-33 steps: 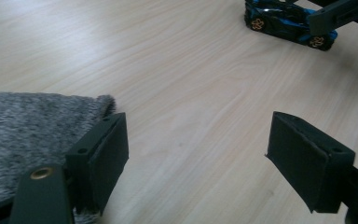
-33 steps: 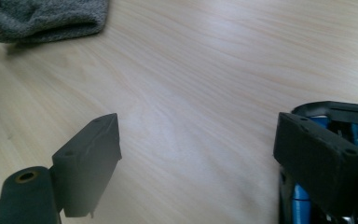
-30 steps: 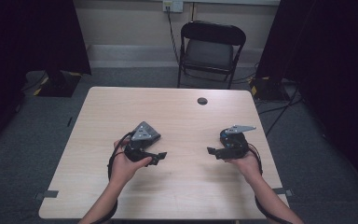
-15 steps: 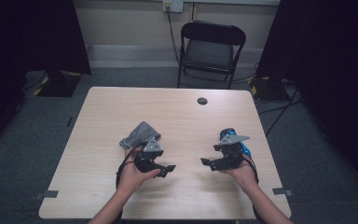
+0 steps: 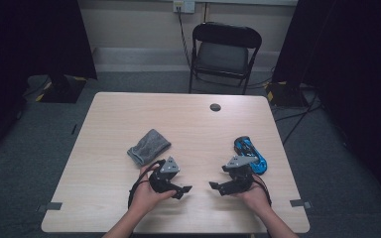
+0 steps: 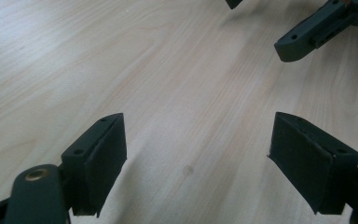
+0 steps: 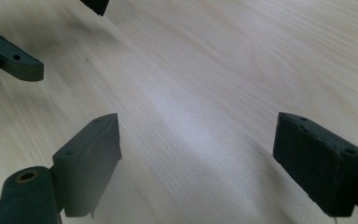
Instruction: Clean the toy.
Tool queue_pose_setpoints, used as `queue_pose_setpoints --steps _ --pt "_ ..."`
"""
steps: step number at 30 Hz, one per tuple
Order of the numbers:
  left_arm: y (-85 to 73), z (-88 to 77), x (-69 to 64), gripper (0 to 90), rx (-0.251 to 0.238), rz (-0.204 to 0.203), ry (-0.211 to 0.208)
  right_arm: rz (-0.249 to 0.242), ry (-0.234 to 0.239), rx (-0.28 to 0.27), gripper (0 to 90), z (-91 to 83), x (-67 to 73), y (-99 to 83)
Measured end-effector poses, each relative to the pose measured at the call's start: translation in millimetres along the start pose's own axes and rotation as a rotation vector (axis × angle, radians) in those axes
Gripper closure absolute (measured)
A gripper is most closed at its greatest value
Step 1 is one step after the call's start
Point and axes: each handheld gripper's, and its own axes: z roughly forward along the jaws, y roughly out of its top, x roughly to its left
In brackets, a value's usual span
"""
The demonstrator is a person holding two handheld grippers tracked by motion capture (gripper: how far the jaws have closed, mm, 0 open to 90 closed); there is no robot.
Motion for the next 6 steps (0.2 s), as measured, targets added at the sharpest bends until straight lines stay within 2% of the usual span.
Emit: queue_pose_setpoints --steps 4,6 --pt "-3.3 3.3 -1.6 17.7 0.021 0.033 0.006 -0.031 0.000 0.011 14.0 3.3 4.0 -2.6" --pt "-5.6 5.8 -2.4 17.3 0.037 0.059 0.017 -0.061 -0.012 0.025 14.0 5.5 6.4 -4.2"
